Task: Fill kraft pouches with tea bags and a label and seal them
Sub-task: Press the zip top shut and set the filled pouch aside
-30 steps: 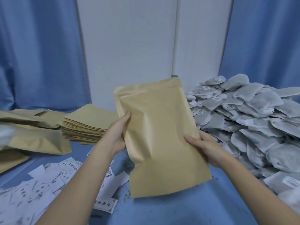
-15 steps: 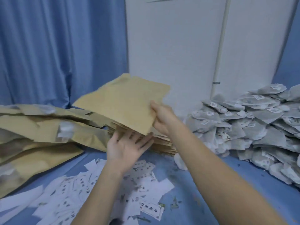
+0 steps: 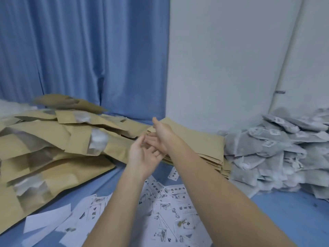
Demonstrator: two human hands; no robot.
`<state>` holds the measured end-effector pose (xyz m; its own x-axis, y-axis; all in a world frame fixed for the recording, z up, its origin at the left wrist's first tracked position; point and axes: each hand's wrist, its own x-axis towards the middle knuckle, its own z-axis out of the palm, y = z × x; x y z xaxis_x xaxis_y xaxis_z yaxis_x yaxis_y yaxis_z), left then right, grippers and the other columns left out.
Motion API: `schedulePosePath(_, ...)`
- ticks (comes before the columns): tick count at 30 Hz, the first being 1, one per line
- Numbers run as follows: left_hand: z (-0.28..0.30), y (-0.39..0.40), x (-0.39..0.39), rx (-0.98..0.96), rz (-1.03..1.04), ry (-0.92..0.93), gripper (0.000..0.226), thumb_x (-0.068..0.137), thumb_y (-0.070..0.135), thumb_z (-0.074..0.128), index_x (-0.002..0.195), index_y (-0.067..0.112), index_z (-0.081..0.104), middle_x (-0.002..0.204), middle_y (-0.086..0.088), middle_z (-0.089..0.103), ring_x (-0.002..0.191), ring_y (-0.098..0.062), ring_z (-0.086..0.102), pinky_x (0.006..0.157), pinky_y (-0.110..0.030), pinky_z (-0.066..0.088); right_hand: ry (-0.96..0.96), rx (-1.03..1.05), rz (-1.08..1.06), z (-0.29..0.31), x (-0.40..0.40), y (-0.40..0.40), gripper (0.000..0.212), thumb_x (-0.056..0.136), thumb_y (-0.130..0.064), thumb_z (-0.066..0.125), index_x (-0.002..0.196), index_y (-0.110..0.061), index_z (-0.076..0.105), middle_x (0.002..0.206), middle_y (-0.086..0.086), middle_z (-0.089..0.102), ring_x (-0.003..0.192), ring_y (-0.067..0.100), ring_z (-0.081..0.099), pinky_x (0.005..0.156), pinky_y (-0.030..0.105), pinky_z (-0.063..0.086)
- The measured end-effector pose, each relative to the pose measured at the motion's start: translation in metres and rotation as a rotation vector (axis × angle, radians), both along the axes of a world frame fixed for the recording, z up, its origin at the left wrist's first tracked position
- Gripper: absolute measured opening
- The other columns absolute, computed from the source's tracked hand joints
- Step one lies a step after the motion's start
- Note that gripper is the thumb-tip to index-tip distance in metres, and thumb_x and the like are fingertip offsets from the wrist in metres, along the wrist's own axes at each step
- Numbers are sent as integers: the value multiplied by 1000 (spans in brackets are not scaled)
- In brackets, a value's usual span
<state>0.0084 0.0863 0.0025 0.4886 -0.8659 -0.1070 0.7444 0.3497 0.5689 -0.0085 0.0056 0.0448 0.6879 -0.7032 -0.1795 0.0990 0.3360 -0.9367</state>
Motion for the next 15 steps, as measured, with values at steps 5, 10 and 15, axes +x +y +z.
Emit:
schedulePosePath(5, -18, -34, -12, 62, -79, -33, 38, 99, 28, 45, 130, 7, 41, 109, -20, 62, 86, -36, 66, 70, -44, 51, 340, -594, -188, -36, -20, -47, 26, 93, -29, 45, 106, -12, 60, 100, 11, 64, 94, 25, 62, 89, 36, 47)
schedulePosePath(10, -38, -68, -7, 124, -61, -30, 65, 96, 24, 51, 149, 7, 17, 138, -21, 44, 97, -42, 57, 77, -47, 49, 858, -1281, -196, -85, -43, -103, 57, 93, -38, 45, 139, -8, 33, 141, 10, 41, 130, 28, 35, 104, 37, 30)
schedulePosePath(15, -59, -89, 7, 221, -19, -9, 67, 94, 23, 56, 148, 7, 19, 139, -19, 43, 114, -48, 52, 92, -50, 47, 1133, -1323, -100, -114, -53, -138, 85, 88, -65, 34, 149, -11, 9, 151, 8, 28, 140, 24, 20, 115, 44, 13)
